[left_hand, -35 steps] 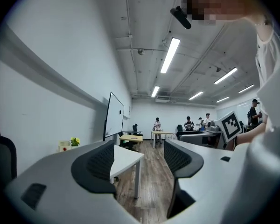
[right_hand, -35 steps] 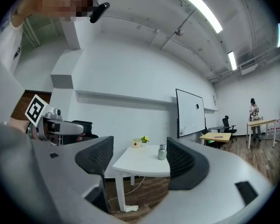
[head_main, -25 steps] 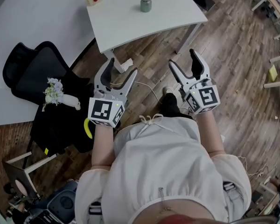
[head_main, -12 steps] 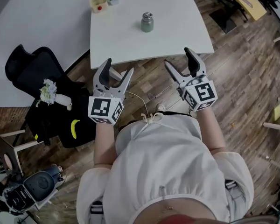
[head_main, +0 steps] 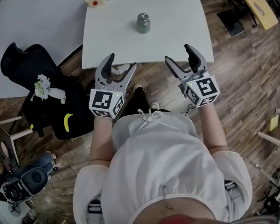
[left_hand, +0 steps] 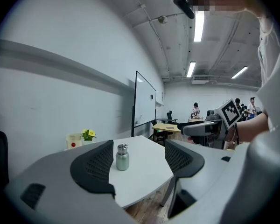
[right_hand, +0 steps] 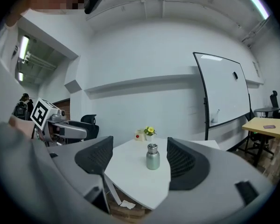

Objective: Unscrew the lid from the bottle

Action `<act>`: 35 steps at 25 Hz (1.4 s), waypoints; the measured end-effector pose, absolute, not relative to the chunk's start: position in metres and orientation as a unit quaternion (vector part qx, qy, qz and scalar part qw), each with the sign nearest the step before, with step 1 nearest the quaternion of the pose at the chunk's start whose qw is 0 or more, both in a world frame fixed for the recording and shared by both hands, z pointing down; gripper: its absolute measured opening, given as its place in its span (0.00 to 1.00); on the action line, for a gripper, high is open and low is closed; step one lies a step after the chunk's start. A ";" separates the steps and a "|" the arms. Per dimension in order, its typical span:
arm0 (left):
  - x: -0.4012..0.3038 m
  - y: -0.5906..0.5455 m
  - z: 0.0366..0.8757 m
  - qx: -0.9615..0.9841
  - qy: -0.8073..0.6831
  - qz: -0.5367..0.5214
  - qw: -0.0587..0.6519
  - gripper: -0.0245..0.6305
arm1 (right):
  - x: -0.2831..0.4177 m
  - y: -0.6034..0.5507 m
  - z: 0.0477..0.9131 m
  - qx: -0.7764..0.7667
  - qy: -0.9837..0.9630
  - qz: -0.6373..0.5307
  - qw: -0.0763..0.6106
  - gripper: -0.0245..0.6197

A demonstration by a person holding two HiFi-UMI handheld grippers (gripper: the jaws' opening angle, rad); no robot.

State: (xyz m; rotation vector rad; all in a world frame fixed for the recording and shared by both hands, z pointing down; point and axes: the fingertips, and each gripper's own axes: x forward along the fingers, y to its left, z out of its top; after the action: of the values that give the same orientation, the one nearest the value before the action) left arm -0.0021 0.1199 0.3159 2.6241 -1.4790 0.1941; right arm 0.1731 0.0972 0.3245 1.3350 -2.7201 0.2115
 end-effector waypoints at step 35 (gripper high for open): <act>0.058 -0.151 0.521 0.951 -0.223 0.178 0.117 0.61 | 0.056 -0.147 0.482 0.180 -0.884 0.168 0.398 0.54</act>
State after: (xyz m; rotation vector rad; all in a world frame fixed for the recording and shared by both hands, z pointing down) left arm 0.0581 -0.1511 0.5210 2.7839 -0.6542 0.5211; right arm 0.0557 -0.1472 0.4817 0.4556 -2.2369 0.4260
